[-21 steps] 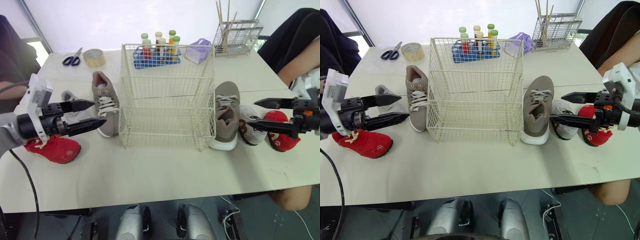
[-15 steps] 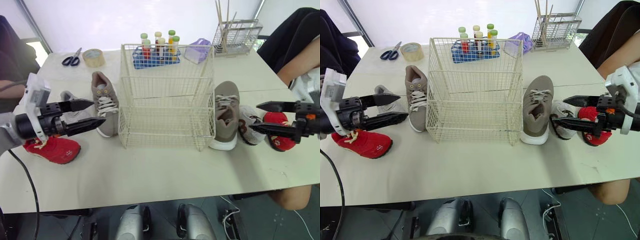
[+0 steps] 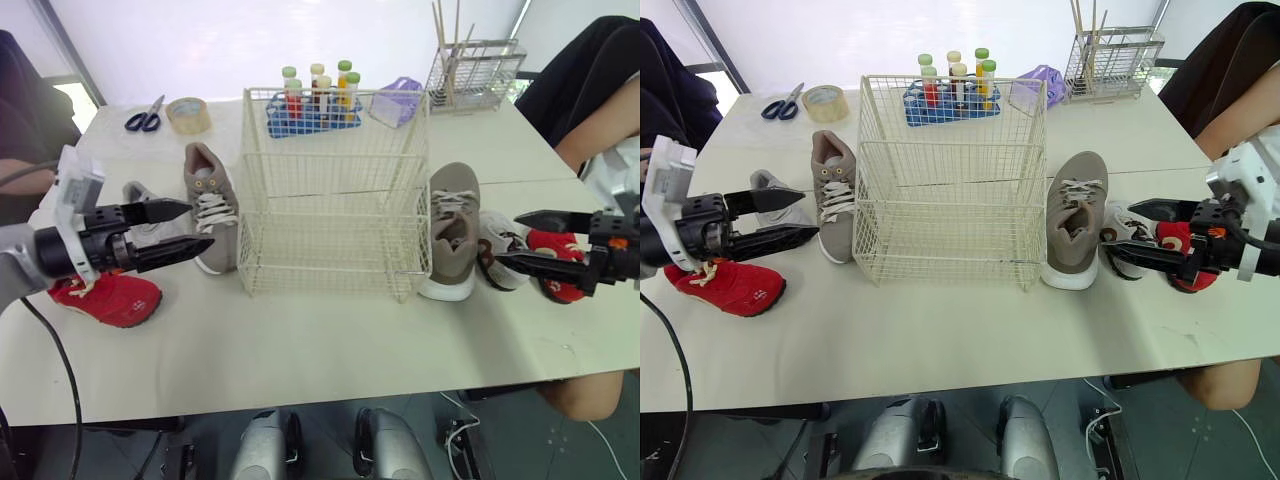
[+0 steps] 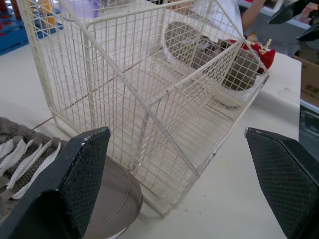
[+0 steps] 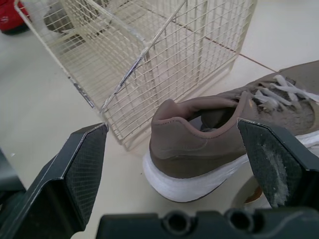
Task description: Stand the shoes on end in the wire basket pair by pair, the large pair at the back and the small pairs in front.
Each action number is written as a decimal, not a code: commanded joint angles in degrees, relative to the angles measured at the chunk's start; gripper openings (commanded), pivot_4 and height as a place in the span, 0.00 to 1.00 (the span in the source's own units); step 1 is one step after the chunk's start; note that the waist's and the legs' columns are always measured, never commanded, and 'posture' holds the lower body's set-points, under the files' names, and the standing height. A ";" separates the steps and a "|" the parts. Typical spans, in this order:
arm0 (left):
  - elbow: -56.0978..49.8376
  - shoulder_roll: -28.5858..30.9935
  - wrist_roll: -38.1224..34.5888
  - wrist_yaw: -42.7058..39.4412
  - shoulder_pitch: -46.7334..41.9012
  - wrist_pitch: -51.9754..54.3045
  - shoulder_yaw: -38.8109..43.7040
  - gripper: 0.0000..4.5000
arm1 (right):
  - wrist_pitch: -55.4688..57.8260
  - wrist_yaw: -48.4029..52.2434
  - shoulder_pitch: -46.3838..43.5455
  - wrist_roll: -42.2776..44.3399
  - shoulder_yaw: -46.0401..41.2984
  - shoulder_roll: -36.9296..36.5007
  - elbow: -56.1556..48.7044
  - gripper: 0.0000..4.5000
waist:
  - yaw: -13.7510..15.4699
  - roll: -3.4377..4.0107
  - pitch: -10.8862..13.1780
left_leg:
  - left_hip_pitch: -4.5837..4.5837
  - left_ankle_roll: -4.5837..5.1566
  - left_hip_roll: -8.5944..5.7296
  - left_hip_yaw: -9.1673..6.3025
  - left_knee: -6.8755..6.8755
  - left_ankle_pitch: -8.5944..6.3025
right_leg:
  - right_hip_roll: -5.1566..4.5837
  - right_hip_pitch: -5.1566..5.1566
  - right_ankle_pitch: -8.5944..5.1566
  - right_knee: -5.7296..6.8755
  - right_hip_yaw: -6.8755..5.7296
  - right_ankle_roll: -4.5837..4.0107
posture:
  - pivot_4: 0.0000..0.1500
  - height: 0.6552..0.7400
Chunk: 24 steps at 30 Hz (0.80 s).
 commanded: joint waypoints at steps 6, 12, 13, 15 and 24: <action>0.56 -1.29 -0.16 -1.38 -7.25 -1.09 -4.39 1.00 | 8.80 -21.68 -0.69 -0.65 1.33 9.14 -12.24 1.00 | -0.01 -0.04 -0.03 | 0.00 -0.01 0.00 -0.02 0.00 0.01 | 0.01 0.01 0.00 0.02 0.00 0.00 | 1.00 1.00; 2.02 -3.08 1.21 -2.75 -12.78 -1.63 -9.35 1.00 | 17.37 -41.10 -3.30 -2.07 3.26 22.41 -21.65 1.00 | -0.03 -0.08 -0.04 | -0.01 -0.03 -0.02 -0.03 0.01 0.02 | 0.03 0.00 0.01 0.05 0.00 0.02 | 1.00 1.00; 2.24 -3.32 1.51 -2.98 -13.58 -1.70 -10.10 1.00 | 18.66 -43.96 -4.02 -2.25 3.30 24.71 -22.66 1.00 | -0.06 -0.14 -0.08 | -0.01 -0.03 -0.02 -0.02 0.01 0.03 | 0.03 0.00 0.01 0.06 0.00 0.02 | 1.00 1.00; 2.67 -3.70 2.36 -3.73 -15.00 -1.94 -11.50 1.00 | 19.17 -46.78 -3.59 -4.10 5.24 26.07 -25.07 1.00 | -0.03 -0.10 -0.06 | -0.02 -0.05 -0.04 -0.03 0.01 0.04 | 0.04 0.00 0.01 0.07 -0.01 0.02 | 1.00 1.00; 4.76 -5.64 5.55 -5.00 -17.84 -3.45 -14.61 1.00 | 8.50 -23.17 -7.78 4.28 1.26 11.92 -21.85 1.00 | -0.09 -0.11 -0.05 | -0.03 -0.03 -0.06 -0.03 0.00 0.04 | 0.08 0.00 0.00 0.02 0.00 0.03 | 1.00 1.00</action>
